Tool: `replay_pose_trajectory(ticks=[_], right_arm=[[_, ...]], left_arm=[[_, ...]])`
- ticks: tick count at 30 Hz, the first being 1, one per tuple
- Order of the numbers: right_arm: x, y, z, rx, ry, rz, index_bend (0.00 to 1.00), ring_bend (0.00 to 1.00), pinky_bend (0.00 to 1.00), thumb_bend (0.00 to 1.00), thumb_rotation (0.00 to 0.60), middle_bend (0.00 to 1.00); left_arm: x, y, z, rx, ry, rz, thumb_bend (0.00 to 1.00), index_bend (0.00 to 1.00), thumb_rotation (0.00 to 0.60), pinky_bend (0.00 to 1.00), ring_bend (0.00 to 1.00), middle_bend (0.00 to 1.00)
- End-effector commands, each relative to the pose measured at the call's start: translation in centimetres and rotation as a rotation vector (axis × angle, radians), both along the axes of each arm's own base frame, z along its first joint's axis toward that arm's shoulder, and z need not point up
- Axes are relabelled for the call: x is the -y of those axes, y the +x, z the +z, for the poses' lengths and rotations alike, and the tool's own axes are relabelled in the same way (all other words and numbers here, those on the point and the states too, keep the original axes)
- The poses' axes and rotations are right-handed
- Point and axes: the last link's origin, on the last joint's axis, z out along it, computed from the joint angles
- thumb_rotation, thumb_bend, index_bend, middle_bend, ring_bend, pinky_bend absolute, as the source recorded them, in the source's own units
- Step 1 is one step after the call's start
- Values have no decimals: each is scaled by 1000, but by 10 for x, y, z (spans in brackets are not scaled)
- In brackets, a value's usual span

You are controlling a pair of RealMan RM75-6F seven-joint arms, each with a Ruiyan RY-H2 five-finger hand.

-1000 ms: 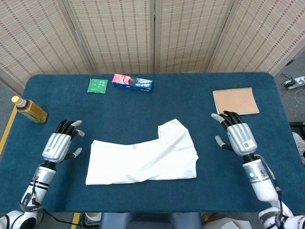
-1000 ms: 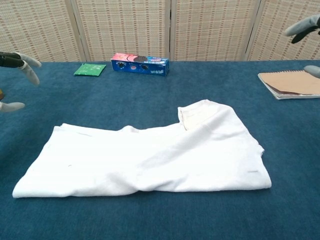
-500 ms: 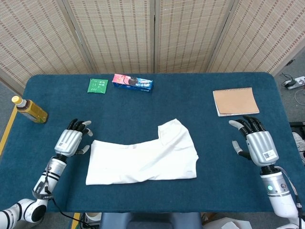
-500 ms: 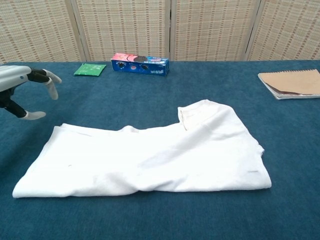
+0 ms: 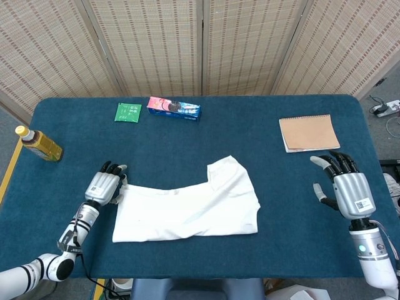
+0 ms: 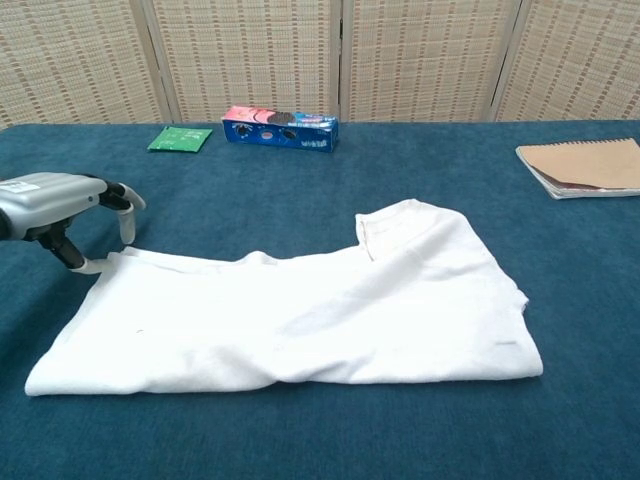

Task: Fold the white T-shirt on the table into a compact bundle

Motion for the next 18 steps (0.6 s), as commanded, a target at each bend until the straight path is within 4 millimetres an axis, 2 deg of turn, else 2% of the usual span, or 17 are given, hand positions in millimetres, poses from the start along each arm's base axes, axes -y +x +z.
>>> replay_pose_trajectory(ticks=[1,5,14,18], right_arm=[[-1,-1,0,1,-1,0,238,122,122,373,600,252],[-2,-3,2,6,-6,-2,238,123,122,373,600,252],[-4,-8,5,25,-16,-14,238,122,122,381,600,252],[-5,-9,5,33,-18,-16,238,122,122,383,600,252]], left_arm=[[0,0,-3,-9,-10,5,308,552,600,4,110,162],[-2,2,-6,-12,-13,10,326,568,600,4,110,162],[-3,2,-11,-34,-20,14,467,608,600,4,110,162],[-3,1,-12,-44,-27,17,489,616,600,4,110,162]])
